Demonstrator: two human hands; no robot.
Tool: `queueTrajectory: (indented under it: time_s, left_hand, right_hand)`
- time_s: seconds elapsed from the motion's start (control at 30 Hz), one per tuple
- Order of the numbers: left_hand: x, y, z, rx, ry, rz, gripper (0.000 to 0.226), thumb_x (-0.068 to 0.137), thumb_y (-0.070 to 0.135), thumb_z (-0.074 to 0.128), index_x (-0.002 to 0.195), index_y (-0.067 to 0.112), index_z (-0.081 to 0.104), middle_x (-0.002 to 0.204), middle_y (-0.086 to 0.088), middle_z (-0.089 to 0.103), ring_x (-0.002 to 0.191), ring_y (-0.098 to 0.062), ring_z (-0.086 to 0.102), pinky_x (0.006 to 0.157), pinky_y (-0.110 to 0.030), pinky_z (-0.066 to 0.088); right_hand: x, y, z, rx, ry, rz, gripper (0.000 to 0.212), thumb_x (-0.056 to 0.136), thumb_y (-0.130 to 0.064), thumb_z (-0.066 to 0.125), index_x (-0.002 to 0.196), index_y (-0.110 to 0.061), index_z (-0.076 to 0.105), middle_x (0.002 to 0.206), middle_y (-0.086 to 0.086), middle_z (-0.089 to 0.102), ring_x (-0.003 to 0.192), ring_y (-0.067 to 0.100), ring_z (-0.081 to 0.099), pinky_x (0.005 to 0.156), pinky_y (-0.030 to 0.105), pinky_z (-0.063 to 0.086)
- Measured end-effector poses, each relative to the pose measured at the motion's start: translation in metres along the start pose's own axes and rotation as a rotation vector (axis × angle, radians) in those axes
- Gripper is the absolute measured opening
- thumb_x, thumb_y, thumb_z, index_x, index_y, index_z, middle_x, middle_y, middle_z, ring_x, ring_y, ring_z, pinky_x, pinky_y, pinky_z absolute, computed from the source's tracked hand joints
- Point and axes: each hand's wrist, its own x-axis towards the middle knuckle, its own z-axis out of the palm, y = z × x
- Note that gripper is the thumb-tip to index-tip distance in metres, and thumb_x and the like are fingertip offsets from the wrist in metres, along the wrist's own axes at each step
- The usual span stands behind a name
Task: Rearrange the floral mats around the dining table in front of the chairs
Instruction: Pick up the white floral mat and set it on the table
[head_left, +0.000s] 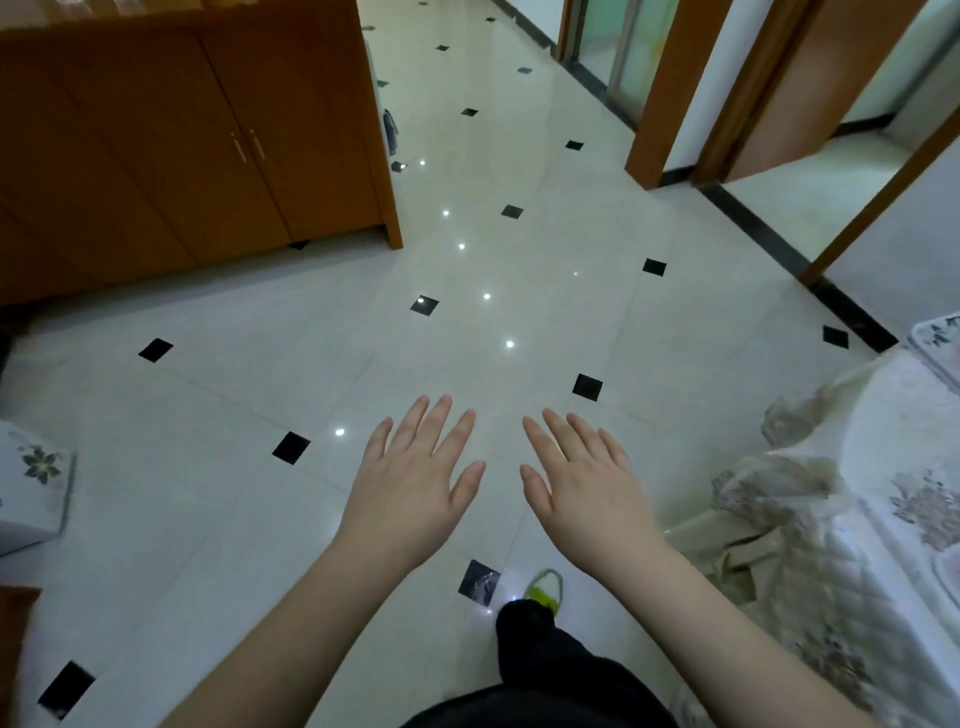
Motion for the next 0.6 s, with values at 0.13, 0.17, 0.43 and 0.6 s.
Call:
queueTrajectory:
  time_s: [0.13, 0.17, 0.43, 0.6]
  left_hand:
    - [0.07, 0.019, -0.002, 0.026, -0.027, 0.055, 0.069, 0.091, 0.059, -0.003, 0.156, 0.035, 0.005, 0.165, 0.007, 0.004, 0.151, -0.013, -0.002, 0.12, -0.04, 0.002]
    - [0.087, 0.025, -0.004, 0.03, -0.034, 0.071, 0.071, 0.09, 0.06, -0.006, 0.156, 0.035, 0.005, 0.165, 0.007, 0.004, 0.151, -0.013, -0.003, 0.12, -0.04, 0.002]
    - [0.204, 0.063, -0.03, 0.048, -0.014, 0.138, 0.075, 0.088, 0.062, -0.016, 0.155, 0.036, 0.005, 0.165, 0.007, 0.003, 0.151, -0.013, -0.004, 0.12, -0.04, 0.001]
    - [0.261, 0.071, -0.041, 0.061, -0.032, 0.189, 0.073, 0.087, 0.061, -0.012, 0.155, 0.037, 0.0, 0.165, 0.007, -0.001, 0.151, -0.013, -0.008, 0.12, -0.039, -0.003]
  right_hand:
    - [0.045, 0.04, -0.011, 0.002, 0.009, 0.04, 0.056, 0.103, -0.044, 0.024, 0.156, -0.027, 0.018, 0.163, 0.0, 0.021, 0.149, 0.022, 0.018, 0.12, 0.039, 0.008]
    - [0.056, 0.051, -0.014, 0.004, 0.008, 0.051, 0.056, 0.103, -0.043, 0.023, 0.156, -0.027, 0.017, 0.163, 0.0, 0.02, 0.15, 0.022, 0.017, 0.12, 0.039, 0.007]
    - [0.13, 0.13, -0.053, 0.015, 0.047, 0.125, 0.056, 0.102, -0.043, 0.023, 0.155, -0.028, 0.017, 0.163, -0.002, 0.021, 0.15, 0.02, 0.016, 0.12, 0.038, 0.007]
    - [0.17, 0.154, -0.064, 0.038, 0.042, 0.178, 0.056, 0.102, -0.044, 0.022, 0.156, -0.029, 0.012, 0.164, -0.004, 0.015, 0.15, 0.019, 0.013, 0.121, 0.038, 0.005]
